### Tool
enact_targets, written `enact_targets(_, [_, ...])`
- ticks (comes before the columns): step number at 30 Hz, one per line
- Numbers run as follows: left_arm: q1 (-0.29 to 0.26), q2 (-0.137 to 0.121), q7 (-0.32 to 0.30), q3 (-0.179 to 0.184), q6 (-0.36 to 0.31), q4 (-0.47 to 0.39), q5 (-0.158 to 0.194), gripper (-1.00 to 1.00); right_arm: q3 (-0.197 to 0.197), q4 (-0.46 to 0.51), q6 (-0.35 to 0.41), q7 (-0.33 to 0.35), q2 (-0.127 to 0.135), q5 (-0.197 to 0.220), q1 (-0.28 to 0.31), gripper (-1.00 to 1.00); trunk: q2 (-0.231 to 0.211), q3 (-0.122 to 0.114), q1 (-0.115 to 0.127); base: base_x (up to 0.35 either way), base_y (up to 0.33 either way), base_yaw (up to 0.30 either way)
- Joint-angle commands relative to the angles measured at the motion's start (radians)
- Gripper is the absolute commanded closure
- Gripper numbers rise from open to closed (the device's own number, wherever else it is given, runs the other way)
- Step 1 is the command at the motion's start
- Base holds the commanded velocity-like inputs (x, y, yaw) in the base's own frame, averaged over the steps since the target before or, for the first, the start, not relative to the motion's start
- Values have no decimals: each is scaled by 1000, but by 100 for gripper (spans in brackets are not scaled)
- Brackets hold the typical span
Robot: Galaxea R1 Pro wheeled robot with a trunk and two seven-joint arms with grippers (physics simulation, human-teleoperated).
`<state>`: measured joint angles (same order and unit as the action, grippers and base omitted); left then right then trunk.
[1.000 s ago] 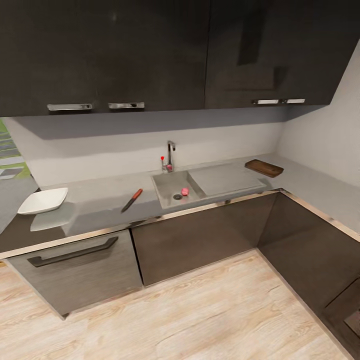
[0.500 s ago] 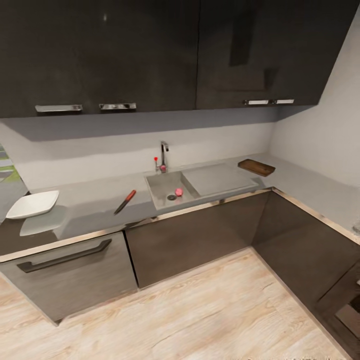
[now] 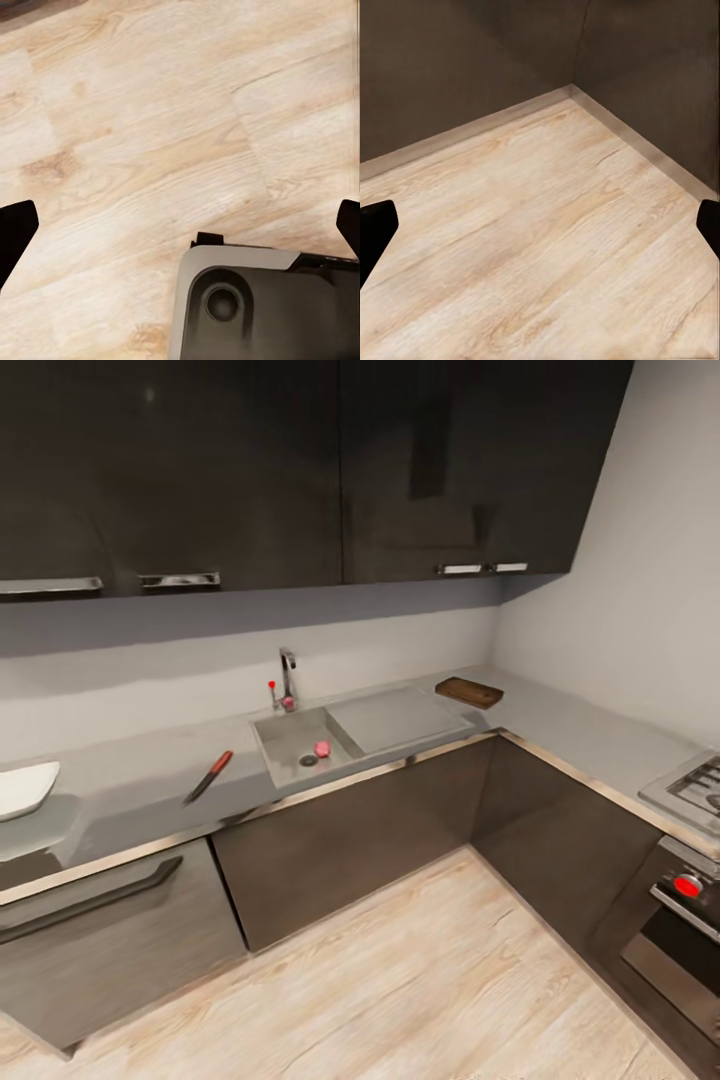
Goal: In the kitchen, take the Vidalia onion out of the sink, dice it on the chopping board with the paring knife, put the diced onion into the bowl on the countertop, then place both the paring knife and the chopping board into the sink.
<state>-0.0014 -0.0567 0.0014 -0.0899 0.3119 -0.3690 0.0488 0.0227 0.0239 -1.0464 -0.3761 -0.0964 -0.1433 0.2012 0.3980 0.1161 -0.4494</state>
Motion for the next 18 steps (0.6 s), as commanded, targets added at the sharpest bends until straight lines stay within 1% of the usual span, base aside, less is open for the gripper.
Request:
enact_targets(1, [0,0,0,1,2,0,5,-100,2,-1,-1,-10,0,-9,1,-100,2,1,-1,0,0,-254])
enact_targets(10, [0,0,0,1,3,0,5,-100,2,-1,-1,-10,0,-9,1,-100,2,-7,-1,0,0,-250])
enact_targets(18, [0,0,0,1,3,1,6,-100,2,-1,-1,-10,0,-9,1,-100,2,-14,-1,0,0,-214])
